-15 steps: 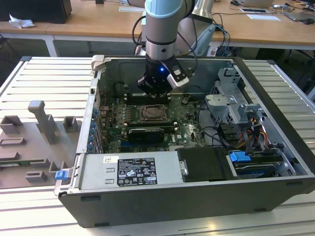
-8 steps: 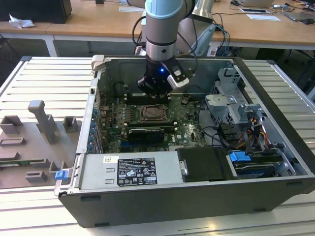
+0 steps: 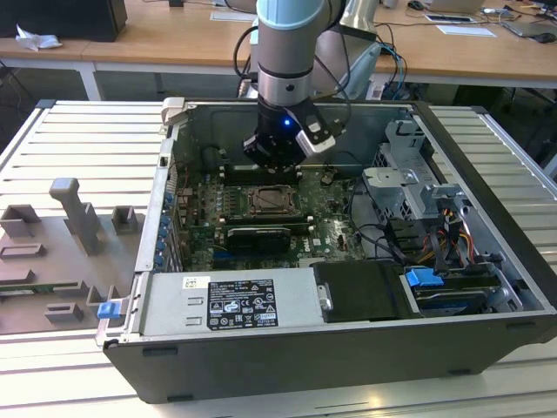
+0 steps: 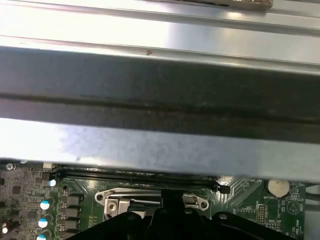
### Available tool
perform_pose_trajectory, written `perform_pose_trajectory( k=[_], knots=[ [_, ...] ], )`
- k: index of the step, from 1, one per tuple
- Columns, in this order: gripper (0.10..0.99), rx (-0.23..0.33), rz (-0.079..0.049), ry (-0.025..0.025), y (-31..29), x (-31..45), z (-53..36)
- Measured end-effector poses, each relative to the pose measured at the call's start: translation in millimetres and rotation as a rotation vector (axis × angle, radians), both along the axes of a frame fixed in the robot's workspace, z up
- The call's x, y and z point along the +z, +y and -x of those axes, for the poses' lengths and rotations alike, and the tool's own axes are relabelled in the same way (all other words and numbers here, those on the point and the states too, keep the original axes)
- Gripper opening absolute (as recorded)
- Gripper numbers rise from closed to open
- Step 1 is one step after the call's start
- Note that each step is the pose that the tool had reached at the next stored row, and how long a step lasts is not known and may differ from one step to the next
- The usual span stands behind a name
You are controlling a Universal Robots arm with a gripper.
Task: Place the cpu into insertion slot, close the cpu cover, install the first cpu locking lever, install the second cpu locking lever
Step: 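Install the second cpu locking lever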
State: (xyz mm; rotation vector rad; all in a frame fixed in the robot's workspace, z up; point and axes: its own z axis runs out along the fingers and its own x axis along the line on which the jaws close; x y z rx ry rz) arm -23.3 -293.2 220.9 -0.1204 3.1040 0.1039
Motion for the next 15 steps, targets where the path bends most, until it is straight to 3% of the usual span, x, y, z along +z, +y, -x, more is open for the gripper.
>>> perform_pose_trajectory(
  k=[5, 8, 15],
  knots=[
    [0.106, 0.000, 0.001, 0.0000, 0.0, 15.9, 0.0],
    [0.106, 0.000, 0.001, 0.0000, -1.0, 16.5, 0.0],
    [0.106, 0.000, 0.001, 0.0000, -15.8, 16.3, 0.0]
  ],
)
